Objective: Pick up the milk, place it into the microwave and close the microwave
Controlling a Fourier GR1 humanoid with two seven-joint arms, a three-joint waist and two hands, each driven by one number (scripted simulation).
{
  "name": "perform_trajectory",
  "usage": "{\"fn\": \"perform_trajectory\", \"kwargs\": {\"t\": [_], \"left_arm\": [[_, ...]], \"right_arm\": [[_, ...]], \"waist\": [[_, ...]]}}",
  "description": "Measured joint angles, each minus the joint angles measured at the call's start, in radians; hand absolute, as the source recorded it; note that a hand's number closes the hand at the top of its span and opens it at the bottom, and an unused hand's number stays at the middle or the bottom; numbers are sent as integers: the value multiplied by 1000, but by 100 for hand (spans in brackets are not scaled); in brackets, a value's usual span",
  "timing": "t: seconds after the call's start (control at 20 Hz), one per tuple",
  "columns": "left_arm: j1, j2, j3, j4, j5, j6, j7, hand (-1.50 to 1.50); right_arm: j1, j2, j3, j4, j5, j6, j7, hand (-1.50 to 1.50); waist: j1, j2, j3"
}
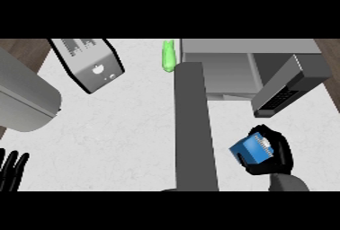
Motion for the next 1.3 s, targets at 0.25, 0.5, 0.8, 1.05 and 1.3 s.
{"fn": "perform_trajectory", "kwargs": {"t": [0.25, 0.5, 0.8, 1.05, 1.3], "left_arm": [[5, 4, 20, -11, 22, -16, 15, -150], [2, 11, 51, 19, 42, -50, -5, -150], [-10, 27, 99, 35, 77, -74, 7, -150], [-36, 22, 125, 57, 75, -78, 15, -150], [-25, 29, 156, 66, 90, -106, 4, -150]], "right_arm": [[122, 41, 81, -260, 27, -61, 127, 150], [249, 97, 167, -512, 47, -145, 265, 150], [269, 131, 269, -684, 43, -296, 420, 150], [236, 121, 331, -724, 64, -403, 466, 150], [115, 79, 334, -671, 85, -481, 495, 150]], "waist": [[-7, -2, -1], [-9, -2, -1], [-5, 0, 0], [-7, 1, 1], [-10, -1, 4]]}}
